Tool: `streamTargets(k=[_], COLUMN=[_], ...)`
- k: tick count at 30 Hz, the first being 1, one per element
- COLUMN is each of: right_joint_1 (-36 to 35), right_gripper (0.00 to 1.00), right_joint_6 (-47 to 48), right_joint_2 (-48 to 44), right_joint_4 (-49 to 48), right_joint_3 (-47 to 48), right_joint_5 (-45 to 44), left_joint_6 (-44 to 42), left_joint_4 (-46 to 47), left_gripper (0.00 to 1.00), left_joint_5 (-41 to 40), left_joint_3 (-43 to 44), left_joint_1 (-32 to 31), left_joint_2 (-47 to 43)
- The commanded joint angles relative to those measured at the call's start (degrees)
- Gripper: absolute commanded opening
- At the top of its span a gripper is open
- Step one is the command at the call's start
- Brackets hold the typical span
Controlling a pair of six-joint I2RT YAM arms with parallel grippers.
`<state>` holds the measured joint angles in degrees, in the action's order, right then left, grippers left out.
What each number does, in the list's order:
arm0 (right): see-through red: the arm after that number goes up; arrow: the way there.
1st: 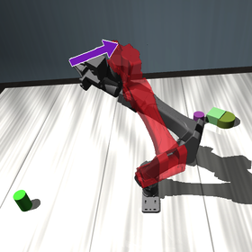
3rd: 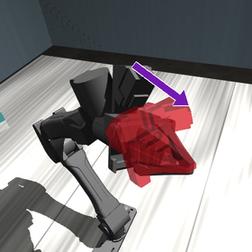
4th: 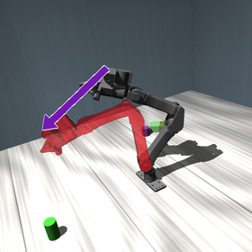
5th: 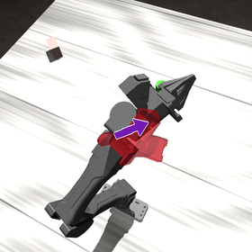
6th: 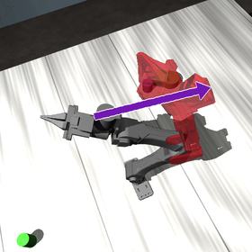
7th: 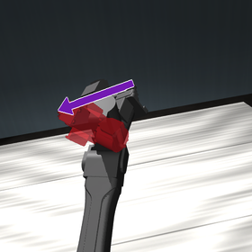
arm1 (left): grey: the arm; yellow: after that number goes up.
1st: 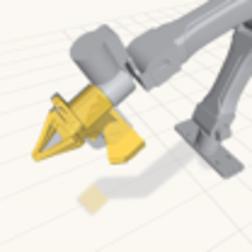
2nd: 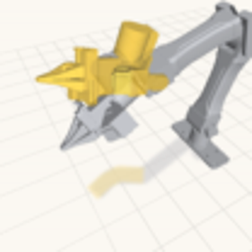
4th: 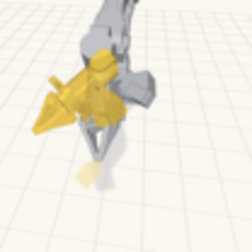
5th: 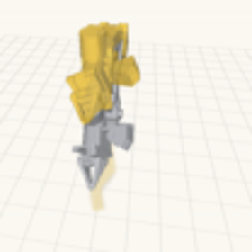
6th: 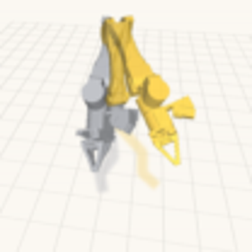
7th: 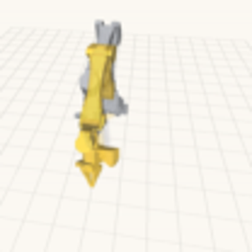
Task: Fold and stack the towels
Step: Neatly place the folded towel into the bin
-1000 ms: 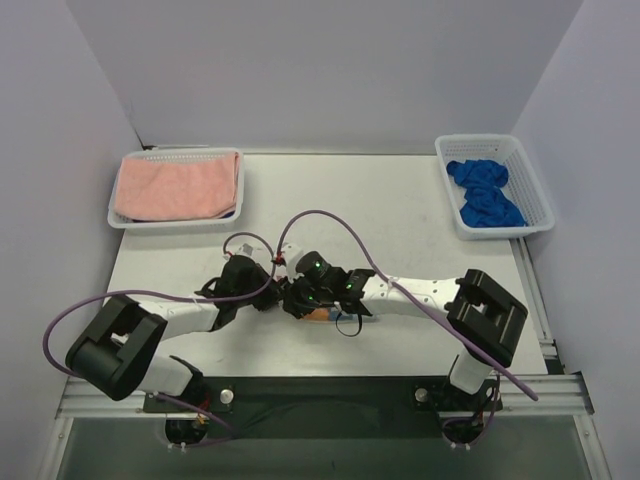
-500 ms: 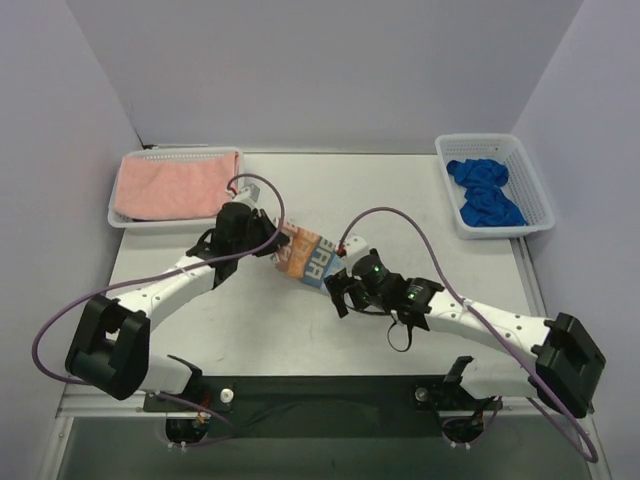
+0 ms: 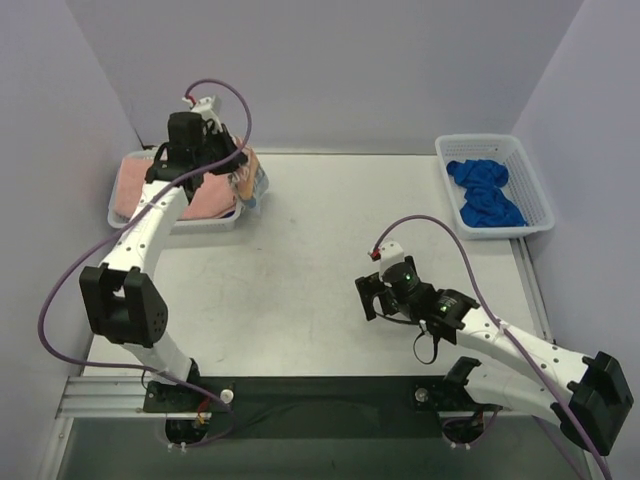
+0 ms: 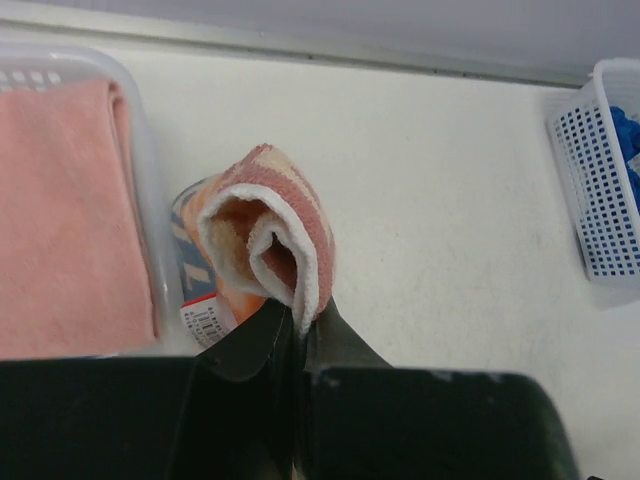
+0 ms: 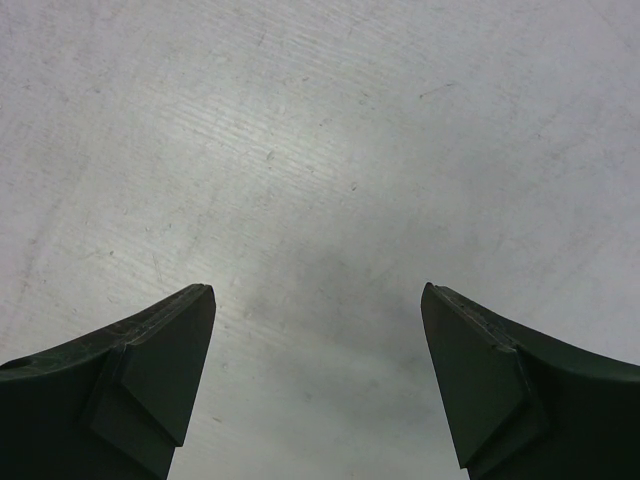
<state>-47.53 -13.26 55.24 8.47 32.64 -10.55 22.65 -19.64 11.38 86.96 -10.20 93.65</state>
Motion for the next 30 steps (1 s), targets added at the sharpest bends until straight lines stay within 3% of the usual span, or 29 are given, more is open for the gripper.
streamTargets(k=[1,6,13,21,30], right_joint_1=[1.1,2.1,2.6,3.8,4.1], right_gripper=[0.86,0.86,0.86,0.86,0.86], right_joint_6=[-0.5,-0.6,-0.1,-0.5,0.7], right_joint_2=[-0.4,1.7,3.3,5.0,6.2], right_joint_4=[2.0,2.3,2.5,2.8,2.7], right_joint_3=[0.0,0.8,2.2,3.3,4.2], right_joint_5=[-1.1,0.0,-0.3,0.4,0.2], left_joint_6=[-5.6,-2.8,1.5,7.0,9.7], left_joint_4=[-7.7,-9.4,-11.5,-11.5,-11.7], left_gripper=[0.0,0.0,0.0,0.0,0.0], left_joint_5=[5.7,15.3,18.5,23.1,21.6], left_joint_3=[10.2,20.9,29.3,33.3,32.8], left_joint_1=[2.8,6.7,12.0,13.4,13.9], left_joint_2=[2.7,7.9,10.9,10.6,9.8])
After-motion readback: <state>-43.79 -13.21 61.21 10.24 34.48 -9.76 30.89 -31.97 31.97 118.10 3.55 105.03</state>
